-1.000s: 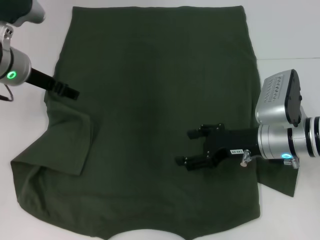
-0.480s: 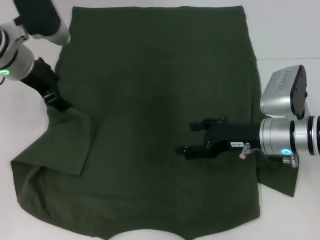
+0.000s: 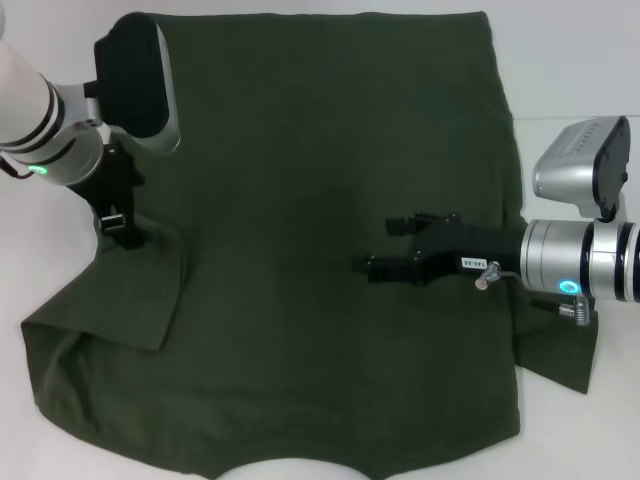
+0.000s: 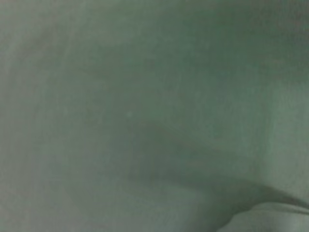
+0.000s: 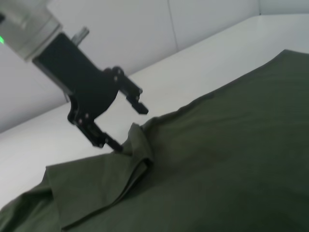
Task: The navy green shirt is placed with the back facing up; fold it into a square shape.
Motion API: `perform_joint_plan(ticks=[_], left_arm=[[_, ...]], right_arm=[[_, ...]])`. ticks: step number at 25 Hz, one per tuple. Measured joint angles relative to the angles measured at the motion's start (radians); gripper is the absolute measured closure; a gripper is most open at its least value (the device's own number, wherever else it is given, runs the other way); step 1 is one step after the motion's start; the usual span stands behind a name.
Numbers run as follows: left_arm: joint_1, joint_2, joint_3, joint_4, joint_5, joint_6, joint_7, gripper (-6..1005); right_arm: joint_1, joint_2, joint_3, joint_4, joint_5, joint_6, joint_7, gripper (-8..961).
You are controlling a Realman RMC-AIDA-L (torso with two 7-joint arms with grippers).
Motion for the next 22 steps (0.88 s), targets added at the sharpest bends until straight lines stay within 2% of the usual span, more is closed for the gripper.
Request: perform_joint_plan(ticks=[10,16,22], left_arm=[[0.001,-0.008,0.030,-0.042,0.001,-0.055,0.050,224],[-0.004,-0.013,0.072,-0.077,0.001,-0.108,0.051,293],[0.000,-0.017,0.107,-0.077,0.001,-0.133,0.057,304]], right_arm=[[-0.008,0.000,0.000,0.011,0.033,0.011,-0.010,62],[-0.015,0.000,0.000,0.013,0.034,0.012,-0.009,63],[-0.023,0.000,0.000,0.014,0.037,0.012,-0.004,63]])
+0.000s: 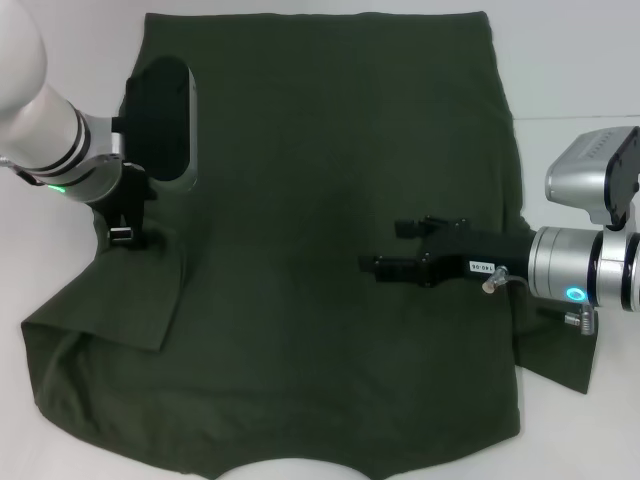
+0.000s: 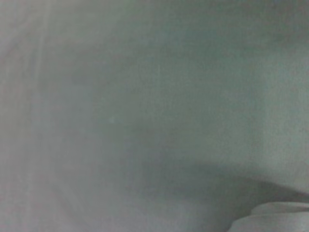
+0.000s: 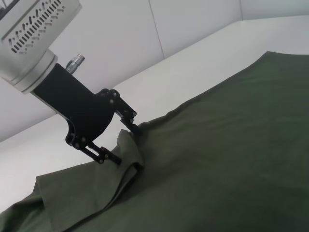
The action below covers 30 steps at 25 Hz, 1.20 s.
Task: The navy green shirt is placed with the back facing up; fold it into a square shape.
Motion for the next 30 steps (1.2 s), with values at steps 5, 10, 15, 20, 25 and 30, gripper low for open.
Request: perform_joint_plan(ticks=[5,10,15,20,25,30], left_arm=[[0.004,-0.002,0.010,-0.002,0.000,-0.012,0.009,346],[0.005,-0.003,0.013,-0.002,0.000,-0.013,0.011,521],[0.005,-0.004,0.016,-0.010,0.000,-0.016,0.015,655],[0.004,-0.004,0.016,-0.013,0.000,-0.025,0.019,650],[0.004,-0.005,0.031,-0.022,0.000,-0.038,0.022,659],[0.000,-0.005,0.035,-0.040,0.000,-0.051,0.035,701]], right_arm=[[-0.006,0.000,0.000,0.000,0.002,-0.004,0.001,64],[-0.008,0.000,0.000,0.000,0.002,-0.003,0.001,64],[-0.008,0.000,0.000,-0.001,0.002,-0.002,0.000,64],[-0.008,0.000,0.008,-0.002,0.002,-0.001,-0.003,65],[-0.008,0.000,0.012,0.000,0.002,-0.001,-0.006,65],[-0.008,0.000,0.020,0.000,0.002,-0.001,-0.006,66]])
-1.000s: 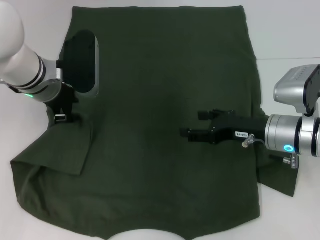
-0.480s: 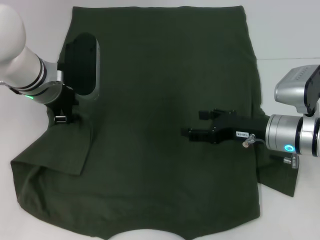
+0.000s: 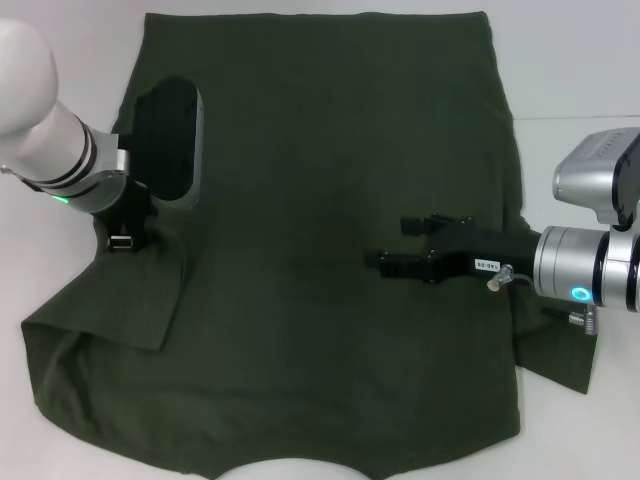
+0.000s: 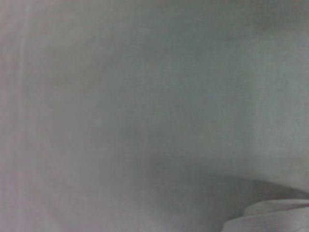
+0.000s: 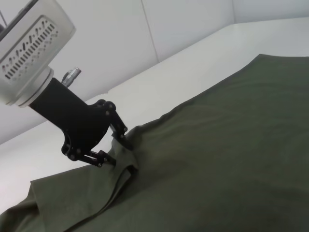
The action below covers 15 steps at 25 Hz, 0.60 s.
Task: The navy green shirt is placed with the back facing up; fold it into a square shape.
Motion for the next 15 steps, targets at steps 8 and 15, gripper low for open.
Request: perform_joint_plan(ticks=[8,15], left_arm=[[-0.001,0.000,0.001,-0.015,0.000,-0.018,0.003,768],[0.005,0.000,-0.004,-0.009,0.000,-0.018,0.006,957]], right_arm=[[0.000,0.000,0.004,0.000,0.000,0.000,0.000,66],[-0.002,0.000,0.005,0.000,0.000,0.000,0.000,67]])
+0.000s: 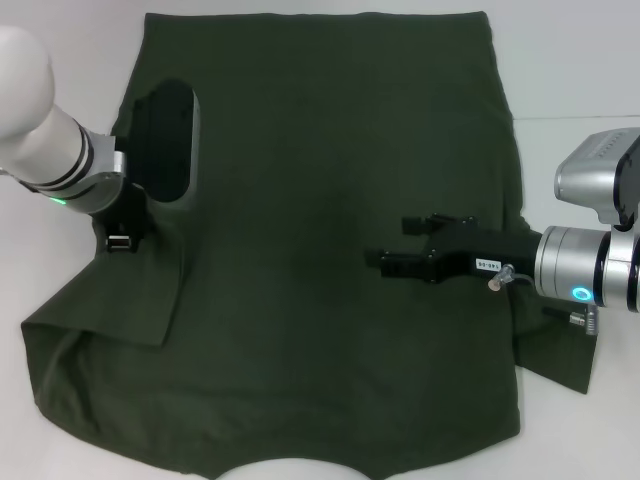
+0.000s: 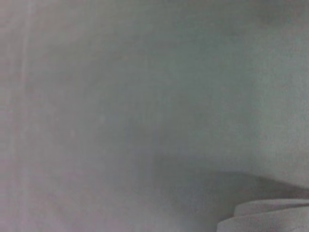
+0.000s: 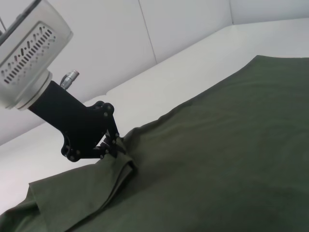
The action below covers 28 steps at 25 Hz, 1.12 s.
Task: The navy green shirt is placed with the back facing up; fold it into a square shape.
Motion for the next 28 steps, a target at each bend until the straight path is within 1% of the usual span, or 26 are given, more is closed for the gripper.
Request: perform_joint_plan(ticks=[1,4,5,6,10,12,15,17,21,23,28], left_arm=[[0.004,0.000,-0.010,0.007,0.000,0.000,0.003,991],[0.017,0.001,-0.050,0.033,0.000,0.003,0.021,997],[0.028,0.001,-0.093,0.053,-0.004,0.011,0.051,997],[0.028,0.001,-0.093,0.053,-0.004,0.011,0.051,997],[0.040,0.000,-0.165,0.066,-0.007,0.016,0.123,996],[0.043,0.001,-0.180,0.069,-0.005,0.016,0.139,996],[0.045,0.010,-0.213,0.081,-0.008,0.034,0.164,997],[0.045,0.011,-0.245,0.086,-0.010,0.064,0.192,997],[0.035,0.006,-0.329,0.093,-0.014,0.106,0.255,997],[0.032,0.004,-0.357,0.093,-0.014,0.115,0.277,997],[0.039,0.003,-0.362,0.080,-0.015,0.108,0.282,996]], right_arm=[[0.000,0.000,0.000,0.000,0.000,0.000,0.000,67],[0.000,0.000,0.000,0.000,0.000,0.000,0.000,67],[0.000,0.000,0.000,0.000,0.000,0.000,0.000,67],[0.000,0.000,0.000,0.000,0.000,0.000,0.001,67],[0.000,0.000,0.000,0.001,0.000,0.000,0.007,68],[0.000,0.000,0.000,0.002,0.000,0.000,0.008,68],[0.000,0.000,0.001,0.006,0.000,0.000,0.009,68],[0.000,0.000,0.005,0.009,0.002,0.000,0.009,68],[0.000,0.002,0.019,0.013,0.002,0.000,0.006,68],[0.000,0.003,0.023,0.013,0.002,0.000,0.006,69],[0.004,0.004,0.025,0.019,0.004,0.000,0.004,69]])
